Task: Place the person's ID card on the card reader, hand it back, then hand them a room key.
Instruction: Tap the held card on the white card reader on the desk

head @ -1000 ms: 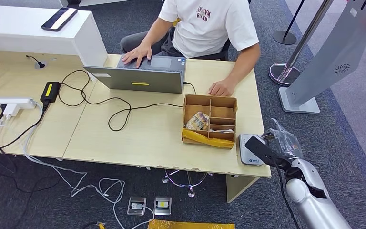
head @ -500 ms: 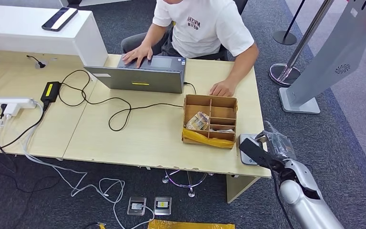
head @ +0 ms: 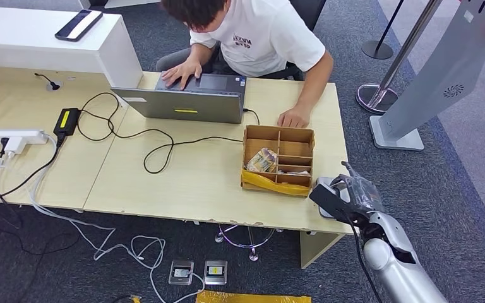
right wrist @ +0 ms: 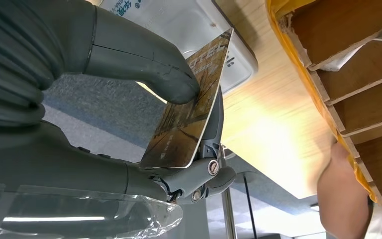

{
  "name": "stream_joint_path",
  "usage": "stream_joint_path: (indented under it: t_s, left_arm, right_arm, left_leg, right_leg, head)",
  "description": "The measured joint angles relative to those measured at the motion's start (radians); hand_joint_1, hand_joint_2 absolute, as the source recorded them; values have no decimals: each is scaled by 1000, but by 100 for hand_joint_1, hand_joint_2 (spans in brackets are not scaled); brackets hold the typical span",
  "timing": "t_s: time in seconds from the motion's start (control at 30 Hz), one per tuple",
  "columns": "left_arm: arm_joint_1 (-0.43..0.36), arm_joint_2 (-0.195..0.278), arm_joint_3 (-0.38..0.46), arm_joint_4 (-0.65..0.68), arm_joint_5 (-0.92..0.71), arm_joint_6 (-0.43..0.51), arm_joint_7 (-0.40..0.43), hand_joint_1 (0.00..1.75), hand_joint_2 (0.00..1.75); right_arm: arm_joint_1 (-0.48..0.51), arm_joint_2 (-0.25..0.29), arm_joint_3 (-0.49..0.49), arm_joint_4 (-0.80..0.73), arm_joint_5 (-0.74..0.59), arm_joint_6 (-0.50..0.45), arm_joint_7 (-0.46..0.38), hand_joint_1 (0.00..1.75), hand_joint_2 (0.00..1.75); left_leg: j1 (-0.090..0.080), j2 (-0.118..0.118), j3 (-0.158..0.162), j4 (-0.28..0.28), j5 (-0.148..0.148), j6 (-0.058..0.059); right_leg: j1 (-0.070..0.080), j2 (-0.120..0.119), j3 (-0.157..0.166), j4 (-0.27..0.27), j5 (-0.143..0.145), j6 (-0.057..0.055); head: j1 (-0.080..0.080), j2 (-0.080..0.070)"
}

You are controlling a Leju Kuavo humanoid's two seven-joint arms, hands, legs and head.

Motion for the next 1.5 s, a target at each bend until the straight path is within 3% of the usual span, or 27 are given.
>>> stream_joint_path:
  t_s: [1.5]
  left_arm:
    - [0,-10,0,0,6,9,8,0,175]
  right_arm:
    - [-7,21,7,5,0,4,-7,175,175]
  left_leg:
    - [0,0,0,0,0,0]
  right_leg:
    - [0,0,0,0,0,0]
  head:
    - [0,0]
